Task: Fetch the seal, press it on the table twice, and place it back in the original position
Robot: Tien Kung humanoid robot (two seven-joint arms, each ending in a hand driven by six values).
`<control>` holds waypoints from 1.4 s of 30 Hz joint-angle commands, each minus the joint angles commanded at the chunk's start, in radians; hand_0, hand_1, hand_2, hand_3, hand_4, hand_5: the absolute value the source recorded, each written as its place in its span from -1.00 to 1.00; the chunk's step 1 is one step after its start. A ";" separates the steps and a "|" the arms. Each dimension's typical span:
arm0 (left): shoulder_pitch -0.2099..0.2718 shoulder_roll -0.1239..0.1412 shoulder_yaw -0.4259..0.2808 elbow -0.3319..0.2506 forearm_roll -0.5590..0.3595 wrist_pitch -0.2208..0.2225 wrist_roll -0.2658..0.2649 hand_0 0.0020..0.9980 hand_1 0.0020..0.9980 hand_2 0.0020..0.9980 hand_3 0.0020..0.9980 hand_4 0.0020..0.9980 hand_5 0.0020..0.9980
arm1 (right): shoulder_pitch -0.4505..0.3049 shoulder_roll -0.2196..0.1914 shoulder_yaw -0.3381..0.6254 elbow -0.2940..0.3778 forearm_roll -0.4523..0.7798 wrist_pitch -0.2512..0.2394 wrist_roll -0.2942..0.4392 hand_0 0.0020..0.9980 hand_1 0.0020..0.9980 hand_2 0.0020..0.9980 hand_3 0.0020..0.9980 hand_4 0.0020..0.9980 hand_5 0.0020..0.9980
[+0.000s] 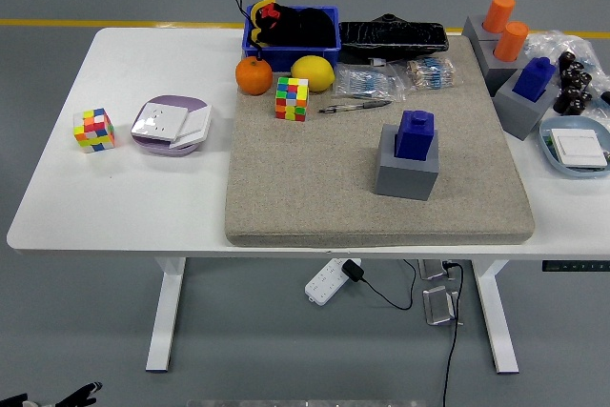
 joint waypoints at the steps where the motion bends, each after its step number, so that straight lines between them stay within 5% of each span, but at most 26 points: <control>1: 0.001 0.000 0.000 0.000 -0.001 0.000 0.000 0.63 0.58 0.54 0.61 0.40 -0.14 | -0.001 0.000 0.003 0.000 0.000 0.000 -0.001 0.81 0.79 0.76 0.76 1.00 -0.28; 42: -0.008 -0.008 0.000 -0.001 0.008 0.009 0.004 0.63 0.58 0.54 0.61 0.39 -0.14 | -0.012 0.003 0.076 0.024 -0.006 0.005 -0.020 0.80 0.76 0.69 0.74 1.00 -0.30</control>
